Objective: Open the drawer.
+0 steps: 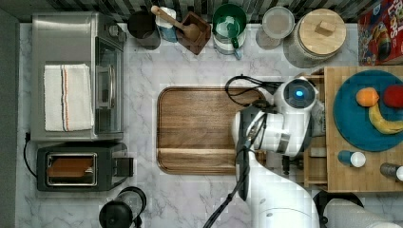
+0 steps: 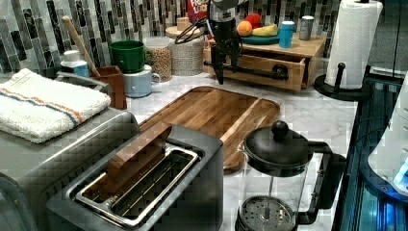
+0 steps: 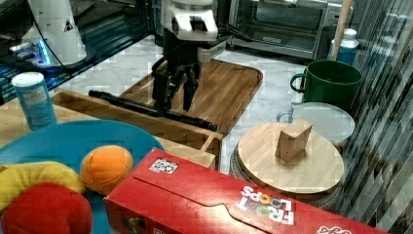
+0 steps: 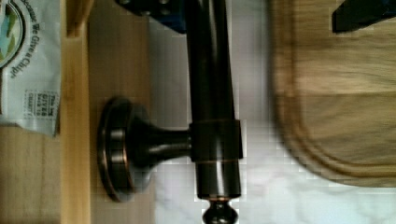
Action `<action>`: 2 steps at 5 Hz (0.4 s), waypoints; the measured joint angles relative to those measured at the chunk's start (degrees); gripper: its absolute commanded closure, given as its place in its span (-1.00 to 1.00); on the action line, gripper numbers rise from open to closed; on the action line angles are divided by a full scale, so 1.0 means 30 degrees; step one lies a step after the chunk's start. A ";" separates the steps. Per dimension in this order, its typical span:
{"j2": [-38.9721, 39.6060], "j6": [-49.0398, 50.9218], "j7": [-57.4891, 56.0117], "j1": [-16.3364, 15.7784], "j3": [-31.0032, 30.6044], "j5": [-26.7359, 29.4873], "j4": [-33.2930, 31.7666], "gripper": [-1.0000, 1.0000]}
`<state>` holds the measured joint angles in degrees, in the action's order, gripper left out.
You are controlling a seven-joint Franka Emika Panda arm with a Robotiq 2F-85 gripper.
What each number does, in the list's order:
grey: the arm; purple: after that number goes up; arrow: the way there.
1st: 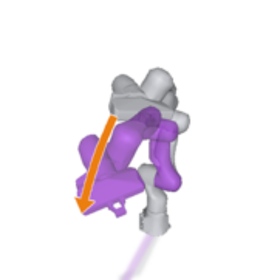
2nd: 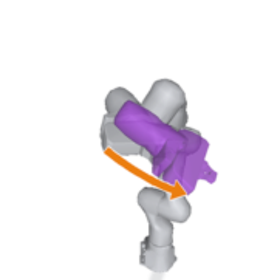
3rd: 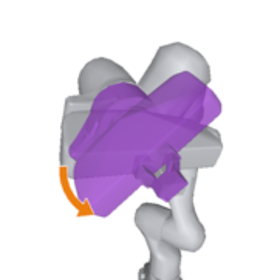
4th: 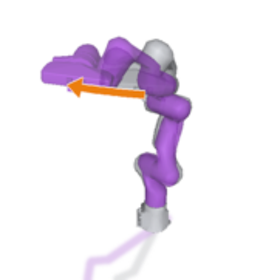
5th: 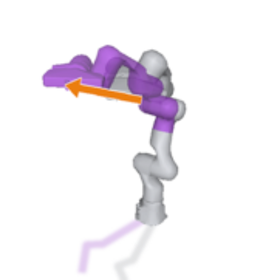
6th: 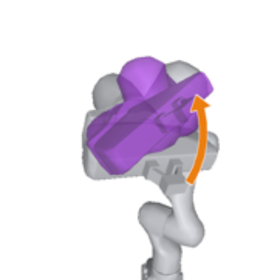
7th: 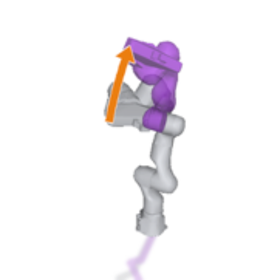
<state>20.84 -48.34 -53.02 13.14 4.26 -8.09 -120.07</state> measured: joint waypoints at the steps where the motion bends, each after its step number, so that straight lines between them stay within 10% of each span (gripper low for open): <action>1: -0.0476 -0.0009 0.1128 -0.0417 -0.0653 0.0016 -0.0709 -1.00; 2: -0.0858 -0.0131 0.1790 -0.0648 -0.1498 0.0839 -0.1231 -1.00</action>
<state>18.27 -48.73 -47.64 11.20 -0.23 -5.57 -123.77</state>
